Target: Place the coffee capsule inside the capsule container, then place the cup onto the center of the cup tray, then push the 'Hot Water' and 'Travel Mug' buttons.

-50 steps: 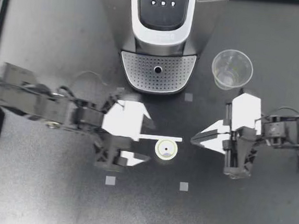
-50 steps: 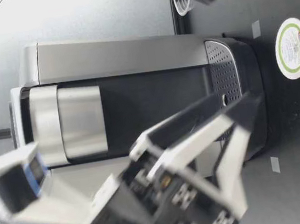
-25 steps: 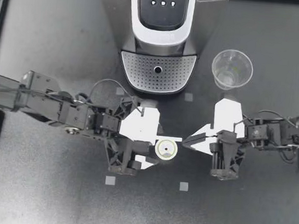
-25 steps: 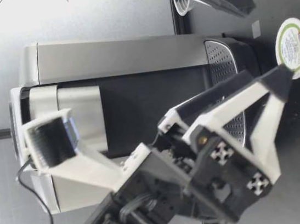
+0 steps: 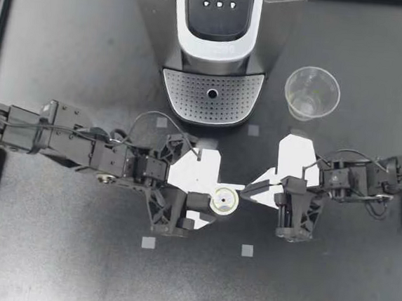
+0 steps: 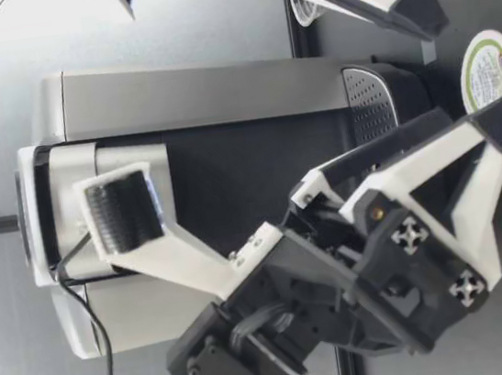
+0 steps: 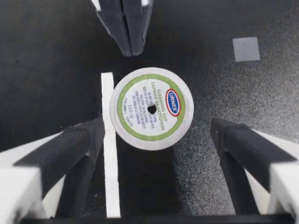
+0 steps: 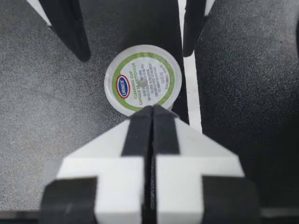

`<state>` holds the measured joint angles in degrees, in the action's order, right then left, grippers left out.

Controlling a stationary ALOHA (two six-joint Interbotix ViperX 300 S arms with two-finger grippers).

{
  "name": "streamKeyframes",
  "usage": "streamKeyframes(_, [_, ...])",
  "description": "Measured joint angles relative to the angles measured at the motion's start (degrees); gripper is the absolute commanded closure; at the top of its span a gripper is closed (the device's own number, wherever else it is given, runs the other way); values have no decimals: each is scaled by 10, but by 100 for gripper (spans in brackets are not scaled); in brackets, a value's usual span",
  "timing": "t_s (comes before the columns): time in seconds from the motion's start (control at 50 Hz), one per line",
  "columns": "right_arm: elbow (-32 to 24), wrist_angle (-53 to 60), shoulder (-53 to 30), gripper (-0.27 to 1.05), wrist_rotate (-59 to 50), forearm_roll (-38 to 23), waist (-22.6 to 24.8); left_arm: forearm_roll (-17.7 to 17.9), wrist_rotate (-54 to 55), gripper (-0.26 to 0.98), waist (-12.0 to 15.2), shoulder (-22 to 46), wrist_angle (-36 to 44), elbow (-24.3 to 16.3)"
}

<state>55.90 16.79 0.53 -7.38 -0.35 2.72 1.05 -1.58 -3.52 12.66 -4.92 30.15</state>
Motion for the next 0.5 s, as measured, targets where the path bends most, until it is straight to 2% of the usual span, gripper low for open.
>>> streamKeyframes(0.5, [-8,0,-17,71,0,0,0,0,0,-13,1,21,0,-14])
